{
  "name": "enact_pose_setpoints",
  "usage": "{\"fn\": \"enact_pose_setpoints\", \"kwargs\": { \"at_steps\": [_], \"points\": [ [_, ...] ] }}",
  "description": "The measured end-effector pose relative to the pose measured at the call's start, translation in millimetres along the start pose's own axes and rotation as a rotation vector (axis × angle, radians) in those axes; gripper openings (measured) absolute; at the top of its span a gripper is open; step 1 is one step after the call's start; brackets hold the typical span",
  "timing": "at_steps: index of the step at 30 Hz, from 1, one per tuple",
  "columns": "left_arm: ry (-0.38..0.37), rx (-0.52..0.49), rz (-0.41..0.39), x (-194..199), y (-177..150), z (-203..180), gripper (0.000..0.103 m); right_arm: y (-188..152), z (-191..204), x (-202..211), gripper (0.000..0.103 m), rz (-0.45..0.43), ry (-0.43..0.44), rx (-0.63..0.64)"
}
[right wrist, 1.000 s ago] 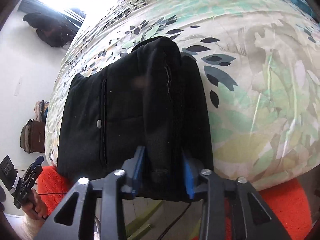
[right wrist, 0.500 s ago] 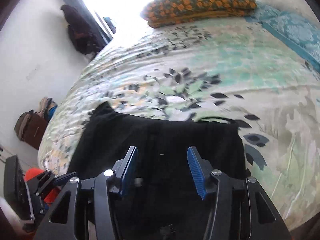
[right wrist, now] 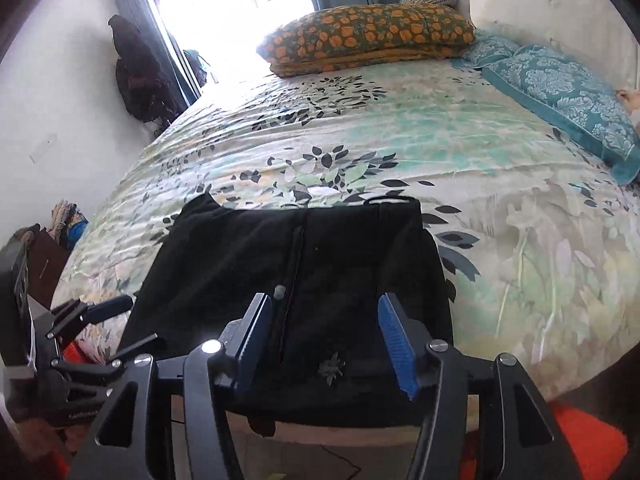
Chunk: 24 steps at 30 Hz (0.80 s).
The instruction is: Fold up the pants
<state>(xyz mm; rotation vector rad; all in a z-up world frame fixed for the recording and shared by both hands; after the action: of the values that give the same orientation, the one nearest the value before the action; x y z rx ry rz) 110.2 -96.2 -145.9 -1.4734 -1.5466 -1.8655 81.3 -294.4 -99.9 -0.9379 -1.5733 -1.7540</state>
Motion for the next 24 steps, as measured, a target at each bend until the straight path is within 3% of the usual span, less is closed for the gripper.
{"fn": "enact_pose_setpoints", "kwargs": {
  "at_steps": [2,4,10,18,24],
  "points": [
    [0.010,-0.012,0.060,-19,-11,1,0.078,-19,1,-18,0.059,0.086,-0.057,0.024],
    [0.004,-0.015,0.032,-22,-16,1,0.080,-33,-6,-35,0.059,0.157,-0.078,0.024],
    [-0.027,0.020,0.053,-24,-16,8,0.082,-37,0,-39,0.065,0.131,-0.109,0.083],
    [-0.039,0.041,0.033,-15,-20,10,0.082,-39,-2,-37,0.068,0.121,-0.097,0.073],
    [-0.018,0.050,-0.041,22,-10,11,0.082,-34,-6,-20,0.068,0.054,-0.083,0.047]
  ]
}}
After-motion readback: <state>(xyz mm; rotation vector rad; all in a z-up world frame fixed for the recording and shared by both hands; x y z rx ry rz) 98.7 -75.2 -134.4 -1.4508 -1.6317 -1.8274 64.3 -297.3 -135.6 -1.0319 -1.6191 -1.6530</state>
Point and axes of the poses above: each gripper's, at about its wrist camera, not at the fingertips, and x roughly against the way its jaws point, z to its left, y to its top, the point moved 2 cm from there along -x, roughly the way its jaws point, and after that the axes turned 10 degrees about -y, right-handed, at the moved point
